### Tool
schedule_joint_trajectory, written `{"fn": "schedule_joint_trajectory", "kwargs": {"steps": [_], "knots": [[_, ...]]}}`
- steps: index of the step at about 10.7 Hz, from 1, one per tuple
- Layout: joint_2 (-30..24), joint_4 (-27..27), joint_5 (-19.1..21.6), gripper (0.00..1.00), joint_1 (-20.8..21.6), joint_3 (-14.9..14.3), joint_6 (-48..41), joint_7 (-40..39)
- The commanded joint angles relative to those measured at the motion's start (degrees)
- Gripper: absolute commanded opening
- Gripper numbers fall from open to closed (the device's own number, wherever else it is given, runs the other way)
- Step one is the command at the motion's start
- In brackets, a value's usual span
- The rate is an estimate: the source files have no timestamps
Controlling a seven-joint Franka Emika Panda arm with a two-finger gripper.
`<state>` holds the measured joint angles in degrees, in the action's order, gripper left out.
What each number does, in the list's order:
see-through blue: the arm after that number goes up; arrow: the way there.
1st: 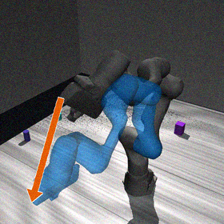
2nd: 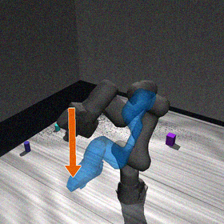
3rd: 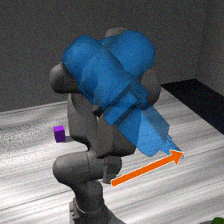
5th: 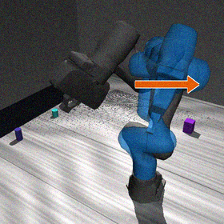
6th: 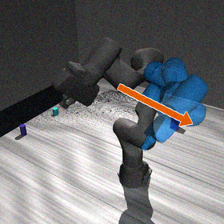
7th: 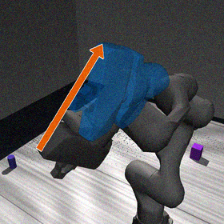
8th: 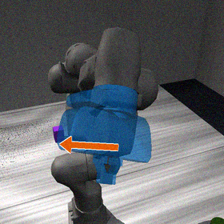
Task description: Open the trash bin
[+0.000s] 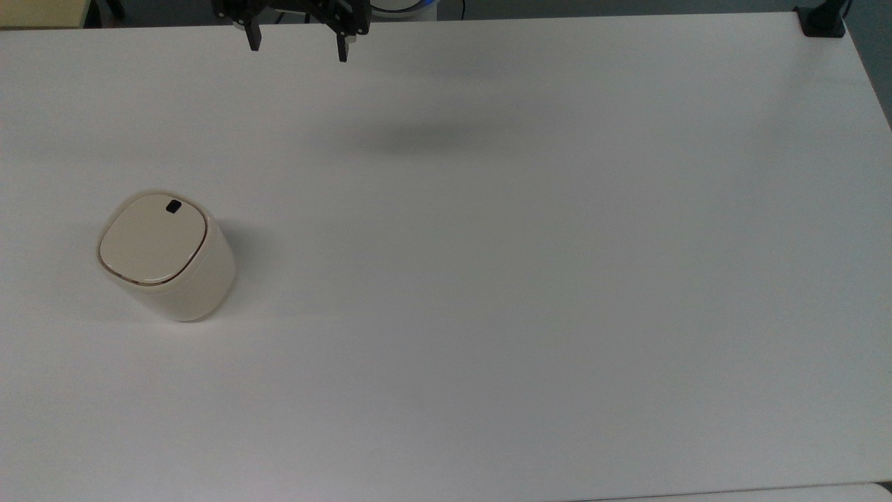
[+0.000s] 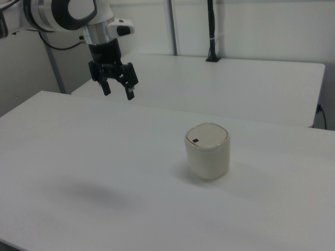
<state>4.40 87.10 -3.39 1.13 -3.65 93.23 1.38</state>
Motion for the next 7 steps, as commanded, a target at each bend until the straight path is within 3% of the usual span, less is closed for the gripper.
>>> {"fn": "schedule_joint_trajectory", "kwargs": {"steps": [1,7], "knots": [[-1.5,1.8,1.0,1.00,0.1,-0.2,0.9,-0.7],[-1.8,1.8,0.9,1.00,-0.1,-0.3,0.3,-0.6]]}}
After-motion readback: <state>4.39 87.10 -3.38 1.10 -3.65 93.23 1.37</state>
